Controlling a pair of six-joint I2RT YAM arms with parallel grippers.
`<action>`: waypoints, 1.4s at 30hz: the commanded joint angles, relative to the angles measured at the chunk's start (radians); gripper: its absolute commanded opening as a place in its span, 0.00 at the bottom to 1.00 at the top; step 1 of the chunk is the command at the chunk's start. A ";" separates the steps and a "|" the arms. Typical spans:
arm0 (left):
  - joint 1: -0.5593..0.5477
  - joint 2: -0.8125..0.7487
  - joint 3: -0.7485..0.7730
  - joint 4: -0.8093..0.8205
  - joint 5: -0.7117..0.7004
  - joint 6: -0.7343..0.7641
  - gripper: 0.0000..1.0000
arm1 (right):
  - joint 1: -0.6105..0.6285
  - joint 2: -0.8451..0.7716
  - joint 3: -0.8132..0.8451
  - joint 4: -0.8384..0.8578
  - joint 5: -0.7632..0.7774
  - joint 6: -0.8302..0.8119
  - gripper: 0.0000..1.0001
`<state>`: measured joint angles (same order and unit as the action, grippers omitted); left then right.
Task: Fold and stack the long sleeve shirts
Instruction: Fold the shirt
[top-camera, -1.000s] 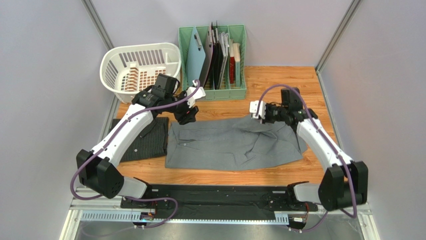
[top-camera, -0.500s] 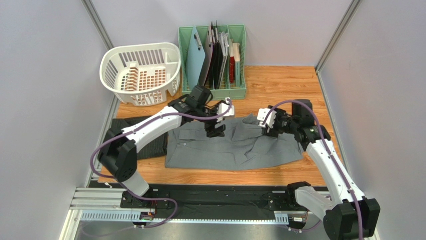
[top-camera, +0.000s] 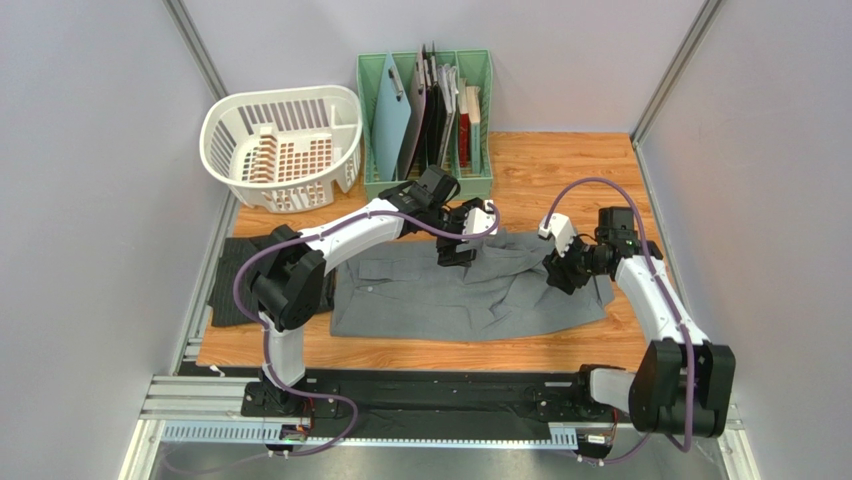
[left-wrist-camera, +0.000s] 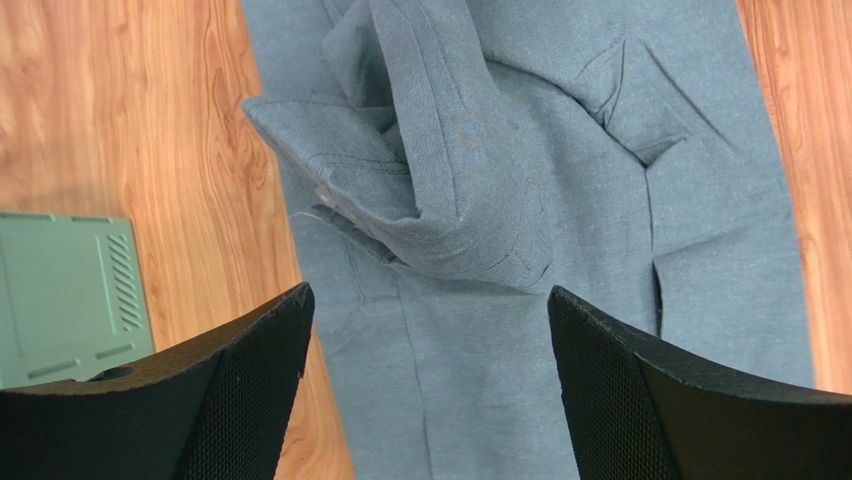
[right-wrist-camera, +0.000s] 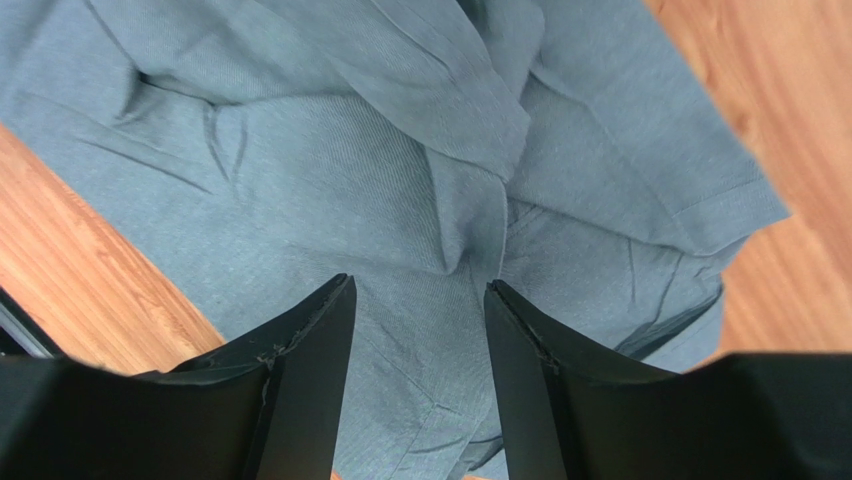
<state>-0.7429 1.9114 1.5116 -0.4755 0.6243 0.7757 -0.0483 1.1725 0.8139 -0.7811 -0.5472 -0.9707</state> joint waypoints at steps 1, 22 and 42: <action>-0.018 -0.009 0.030 0.038 0.061 0.125 0.92 | -0.039 0.104 0.017 0.086 -0.017 0.065 0.56; -0.078 0.104 0.153 -0.247 0.012 0.551 0.55 | -0.041 0.233 0.082 0.051 -0.068 0.023 0.00; 0.117 0.049 0.407 -0.893 0.161 -0.298 0.00 | -0.041 -0.155 -0.154 -0.026 -0.082 -0.210 0.00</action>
<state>-0.6968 1.9923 1.8717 -1.0958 0.6163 0.7906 -0.0868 1.0805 0.6910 -0.7918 -0.5888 -1.0927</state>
